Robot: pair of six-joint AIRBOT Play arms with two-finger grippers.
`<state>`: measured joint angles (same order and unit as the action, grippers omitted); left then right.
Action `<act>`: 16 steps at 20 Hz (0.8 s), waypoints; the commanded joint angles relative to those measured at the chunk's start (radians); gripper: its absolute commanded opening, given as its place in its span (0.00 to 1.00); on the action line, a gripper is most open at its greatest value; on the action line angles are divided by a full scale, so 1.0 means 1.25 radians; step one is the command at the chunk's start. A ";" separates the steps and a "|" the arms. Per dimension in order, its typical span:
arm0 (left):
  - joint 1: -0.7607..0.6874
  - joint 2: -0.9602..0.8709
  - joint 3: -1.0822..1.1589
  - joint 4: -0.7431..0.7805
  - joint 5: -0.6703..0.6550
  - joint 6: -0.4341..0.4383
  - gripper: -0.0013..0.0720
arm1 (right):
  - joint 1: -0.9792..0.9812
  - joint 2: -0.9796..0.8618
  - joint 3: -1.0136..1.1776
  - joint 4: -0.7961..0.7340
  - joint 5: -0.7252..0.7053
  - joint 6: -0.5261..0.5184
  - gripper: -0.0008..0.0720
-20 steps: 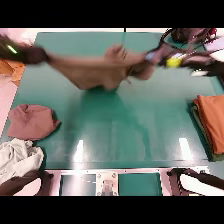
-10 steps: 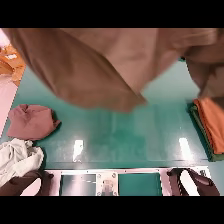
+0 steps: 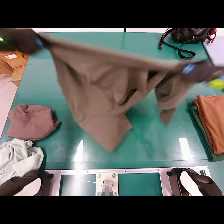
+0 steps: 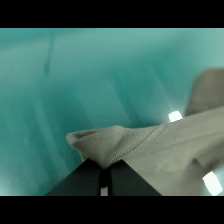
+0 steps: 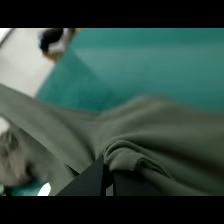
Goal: Fold the shirts.
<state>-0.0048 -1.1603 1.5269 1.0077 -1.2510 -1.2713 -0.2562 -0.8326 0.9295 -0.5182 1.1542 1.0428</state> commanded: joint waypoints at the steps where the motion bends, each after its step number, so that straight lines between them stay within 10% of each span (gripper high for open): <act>1: -0.006 -0.144 -0.166 -0.089 0.055 0.062 0.06 | 0.126 -0.126 -0.230 0.008 -0.175 -0.064 0.03; 4: -0.018 -0.285 -0.185 -0.106 0.079 0.063 0.06 | 0.183 -0.263 -0.291 0.007 -0.255 -0.063 0.13; 6: -0.019 -0.338 -0.185 -0.107 0.079 0.068 0.06 | 0.159 -0.300 -0.285 0.005 -0.240 -0.056 0.53; 11: -0.019 -0.355 -0.176 -0.102 0.085 0.092 0.06 | -0.065 -0.276 -0.191 -0.082 -0.013 0.071 0.54; 13: -0.019 -0.354 -0.175 -0.103 0.089 0.097 0.06 | -0.132 -0.263 -0.189 -0.107 0.001 0.103 0.71; 16: -0.019 -0.354 -0.175 -0.103 0.089 0.103 0.06 | -0.113 -0.276 -0.206 -0.103 -0.048 0.103 0.72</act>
<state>-0.0280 -1.5967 1.3079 0.8795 -1.1427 -1.1534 -0.3729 -1.1694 0.6769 -0.6258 1.0969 1.1393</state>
